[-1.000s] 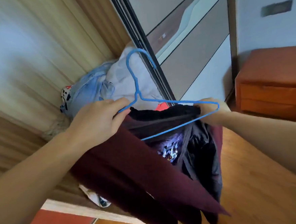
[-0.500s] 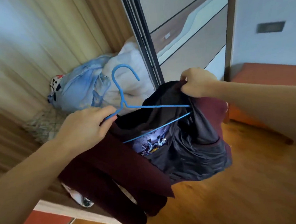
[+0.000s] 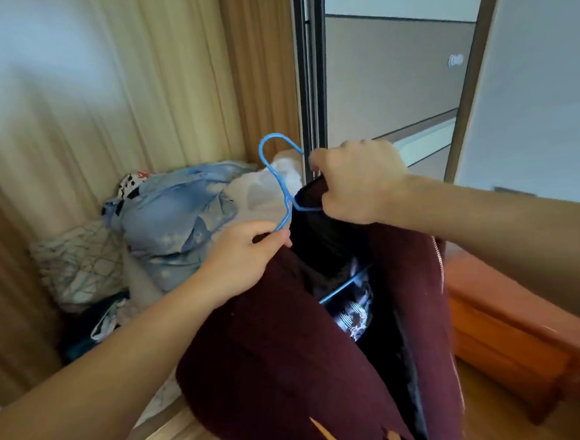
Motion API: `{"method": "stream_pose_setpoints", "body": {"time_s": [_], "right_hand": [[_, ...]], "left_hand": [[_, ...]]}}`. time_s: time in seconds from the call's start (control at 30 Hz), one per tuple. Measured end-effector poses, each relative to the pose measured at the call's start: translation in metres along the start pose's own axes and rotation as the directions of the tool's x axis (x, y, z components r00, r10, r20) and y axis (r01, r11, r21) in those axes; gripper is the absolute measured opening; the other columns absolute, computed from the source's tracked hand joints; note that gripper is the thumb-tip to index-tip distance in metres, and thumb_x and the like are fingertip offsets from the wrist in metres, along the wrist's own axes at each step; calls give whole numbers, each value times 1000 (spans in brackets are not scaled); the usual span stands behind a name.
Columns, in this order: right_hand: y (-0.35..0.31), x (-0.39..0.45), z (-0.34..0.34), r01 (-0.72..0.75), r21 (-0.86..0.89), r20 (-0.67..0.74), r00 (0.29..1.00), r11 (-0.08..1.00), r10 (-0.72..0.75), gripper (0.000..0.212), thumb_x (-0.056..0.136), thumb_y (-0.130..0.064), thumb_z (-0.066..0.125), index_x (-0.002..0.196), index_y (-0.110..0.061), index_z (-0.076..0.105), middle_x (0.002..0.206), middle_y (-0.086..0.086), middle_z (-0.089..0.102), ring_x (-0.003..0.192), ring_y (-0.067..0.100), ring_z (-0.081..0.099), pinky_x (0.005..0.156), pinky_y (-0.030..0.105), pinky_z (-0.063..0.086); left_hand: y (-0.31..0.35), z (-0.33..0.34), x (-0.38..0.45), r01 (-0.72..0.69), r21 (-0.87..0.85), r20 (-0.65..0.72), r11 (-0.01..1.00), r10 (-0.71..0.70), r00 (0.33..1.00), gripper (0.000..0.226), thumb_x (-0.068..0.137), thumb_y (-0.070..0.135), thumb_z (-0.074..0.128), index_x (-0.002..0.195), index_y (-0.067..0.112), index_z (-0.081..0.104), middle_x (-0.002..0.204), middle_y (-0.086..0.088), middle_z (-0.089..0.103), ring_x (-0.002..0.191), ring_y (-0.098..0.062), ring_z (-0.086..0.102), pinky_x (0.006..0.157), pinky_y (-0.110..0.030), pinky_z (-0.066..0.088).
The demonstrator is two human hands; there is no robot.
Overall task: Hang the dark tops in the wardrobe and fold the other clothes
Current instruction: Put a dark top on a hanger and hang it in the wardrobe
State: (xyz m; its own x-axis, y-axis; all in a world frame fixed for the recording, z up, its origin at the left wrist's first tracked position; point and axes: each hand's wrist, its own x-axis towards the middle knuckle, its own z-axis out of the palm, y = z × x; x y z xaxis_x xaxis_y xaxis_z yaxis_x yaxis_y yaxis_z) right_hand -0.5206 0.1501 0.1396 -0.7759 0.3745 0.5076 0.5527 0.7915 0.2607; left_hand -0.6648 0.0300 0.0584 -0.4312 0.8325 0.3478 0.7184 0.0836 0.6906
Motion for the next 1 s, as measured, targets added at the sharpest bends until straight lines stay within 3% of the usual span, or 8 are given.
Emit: {"method": "stream_pose_setpoints", "body": {"time_s": [0.1, 0.27, 0.4, 0.53, 0.63, 0.7, 0.8, 1.0], "right_hand": [[22, -14, -15, -111, 113, 12, 994, 987, 111, 44, 74, -31, 57, 118, -25, 54, 95, 11, 63, 88, 37, 60, 65, 34, 35], [36, -56, -11, -49, 262, 182, 983, 964, 1, 69, 73, -59, 61, 131, -32, 35, 93, 0, 63, 79, 26, 58, 76, 38, 50], [71, -72, -11, -135, 479, 367, 928, 867, -58, 78, 72, -58, 70, 137, -33, 35, 70, -21, 63, 68, -9, 57, 60, 6, 40], [76, -74, -13, 45, 168, 293, 952, 985, -94, 78, 59, -75, 63, 120, -31, 46, 81, -21, 58, 77, 7, 54, 64, 25, 39], [53, -62, -10, 142, 363, 173, 961, 921, -216, 60, 66, -63, 66, 110, -24, 57, 102, -5, 53, 100, 19, 53, 85, 35, 43], [26, -52, -7, 63, 645, 134, 972, 762, -193, 34, 74, -50, 68, 81, -16, 62, 79, -2, 61, 78, 15, 59, 75, 37, 49], [2, -41, 4, -228, 835, 315, 944, 501, -96, 49, 86, -41, 66, 52, -16, 40, 41, -9, 36, 38, 7, 34, 46, 22, 31], [12, -42, 15, -259, 774, 336, 941, 578, -29, 57, 95, -47, 51, 50, -19, 30, 37, -8, 27, 34, 11, 23, 37, 19, 25]], "left_hand": [[4, -5, 2, -40, -25, -85, 999, 38, 996, 25, 92, 33, 60, 69, 36, 69, 71, -6, 65, 69, -17, 56, 64, -22, 38], [23, -7, -5, -192, -7, -145, 981, 189, 971, 21, 93, 32, 60, 76, 25, 70, 71, -15, 63, 69, -23, 56, 64, -27, 39], [28, -10, -19, -287, 21, -153, 958, 286, 946, 23, 90, 39, 56, 77, 25, 69, 66, -8, 63, 62, -18, 55, 65, -33, 41], [34, -8, -23, -387, 115, -113, 915, 399, 910, 22, 92, 39, 56, 80, 26, 69, 69, 3, 66, 65, -15, 60, 65, -42, 46], [36, -4, -18, -410, 139, -67, 901, 422, 904, 25, 92, 40, 56, 86, 22, 73, 77, 5, 70, 74, -16, 65, 69, -45, 49], [36, -2, -14, -410, 148, -46, 900, 420, 906, 20, 91, 37, 57, 86, 25, 73, 78, 8, 70, 76, -12, 65, 70, -42, 48], [28, -9, -10, -433, 153, 43, 888, 432, 901, 6, 91, 35, 62, 86, 37, 64, 78, 17, 65, 78, -1, 61, 71, -23, 46], [-17, -55, -13, -292, 340, 232, 894, 221, 947, 42, 84, 14, 70, 122, 30, 58, 116, 18, 61, 99, 12, 53, 84, -2, 34]]}}
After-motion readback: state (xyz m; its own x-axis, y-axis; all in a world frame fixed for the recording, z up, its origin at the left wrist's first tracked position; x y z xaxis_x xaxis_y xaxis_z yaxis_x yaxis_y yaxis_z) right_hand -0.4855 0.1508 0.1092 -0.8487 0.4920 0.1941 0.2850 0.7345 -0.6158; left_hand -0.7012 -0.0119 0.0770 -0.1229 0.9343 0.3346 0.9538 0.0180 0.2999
